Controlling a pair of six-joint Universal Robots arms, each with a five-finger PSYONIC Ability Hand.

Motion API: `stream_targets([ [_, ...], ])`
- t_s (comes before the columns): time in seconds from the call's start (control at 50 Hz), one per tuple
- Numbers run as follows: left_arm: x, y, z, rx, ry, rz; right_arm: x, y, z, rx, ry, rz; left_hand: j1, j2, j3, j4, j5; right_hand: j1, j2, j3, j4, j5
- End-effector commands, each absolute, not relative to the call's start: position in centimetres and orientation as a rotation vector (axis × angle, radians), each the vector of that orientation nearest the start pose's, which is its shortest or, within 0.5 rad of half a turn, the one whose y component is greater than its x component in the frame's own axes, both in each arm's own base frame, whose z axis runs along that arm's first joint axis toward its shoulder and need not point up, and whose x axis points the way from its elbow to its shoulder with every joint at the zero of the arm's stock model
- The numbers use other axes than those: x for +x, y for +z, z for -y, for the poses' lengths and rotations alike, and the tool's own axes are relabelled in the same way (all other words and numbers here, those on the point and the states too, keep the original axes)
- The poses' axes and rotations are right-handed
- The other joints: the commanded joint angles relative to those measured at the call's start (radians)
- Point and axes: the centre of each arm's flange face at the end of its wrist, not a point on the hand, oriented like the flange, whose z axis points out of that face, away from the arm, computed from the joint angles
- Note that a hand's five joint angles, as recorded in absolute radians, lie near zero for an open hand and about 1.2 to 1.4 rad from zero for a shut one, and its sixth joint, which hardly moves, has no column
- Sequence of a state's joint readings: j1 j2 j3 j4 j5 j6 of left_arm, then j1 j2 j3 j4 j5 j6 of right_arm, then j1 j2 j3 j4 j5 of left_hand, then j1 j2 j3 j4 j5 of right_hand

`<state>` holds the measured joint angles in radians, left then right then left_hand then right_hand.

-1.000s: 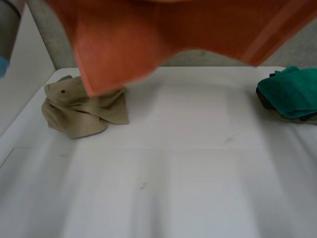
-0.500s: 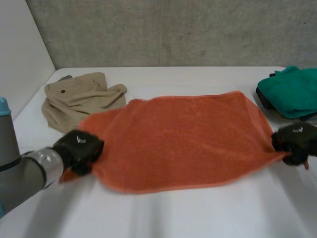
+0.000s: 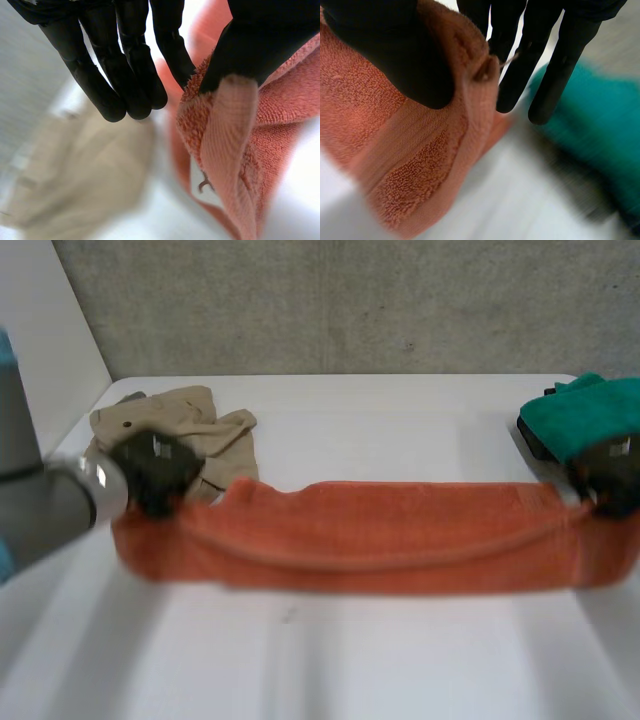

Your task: Fold the laundry.

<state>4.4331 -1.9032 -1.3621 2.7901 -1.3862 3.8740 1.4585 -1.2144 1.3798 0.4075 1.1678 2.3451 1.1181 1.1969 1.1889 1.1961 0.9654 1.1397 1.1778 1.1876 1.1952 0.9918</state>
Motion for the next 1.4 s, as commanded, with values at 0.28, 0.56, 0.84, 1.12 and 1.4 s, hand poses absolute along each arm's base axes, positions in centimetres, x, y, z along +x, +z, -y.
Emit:
stream_targets([
  [0.28,-24.8,48.3,33.5,0.688,-2.681,-1.296,14.0,43.7,39.9,-0.324,-2.868,-1.462,0.278,0.199,0.207,0.200,0.256,0.257,0.218,0.209,0.201,0.230],
  [0.56,-23.5,31.4,35.6,0.882,-2.311,-1.886,16.2,29.4,39.1,-0.638,-2.227,-2.057,0.278,0.199,0.207,0.200,0.256,0.257,0.218,0.209,0.201,0.230],
  [0.84,-20.7,18.2,30.8,1.195,-1.748,-2.187,15.0,17.0,35.0,-1.027,-1.642,-2.501,0.278,0.199,0.207,0.200,0.256,0.257,0.218,0.209,0.201,0.230],
  [1.12,-17.9,18.5,17.9,1.586,-1.070,-2.385,10.3,21.1,25.5,-1.522,-0.900,-2.635,0.278,0.199,0.207,0.200,0.256,0.257,0.218,0.209,0.201,0.230],
  [1.4,-20.6,20.4,24.5,1.525,-1.321,-2.230,11.0,18.8,29.9,-1.295,-1.180,-2.661,0.278,0.199,0.207,0.200,0.256,0.257,0.218,0.209,0.201,0.230],
])
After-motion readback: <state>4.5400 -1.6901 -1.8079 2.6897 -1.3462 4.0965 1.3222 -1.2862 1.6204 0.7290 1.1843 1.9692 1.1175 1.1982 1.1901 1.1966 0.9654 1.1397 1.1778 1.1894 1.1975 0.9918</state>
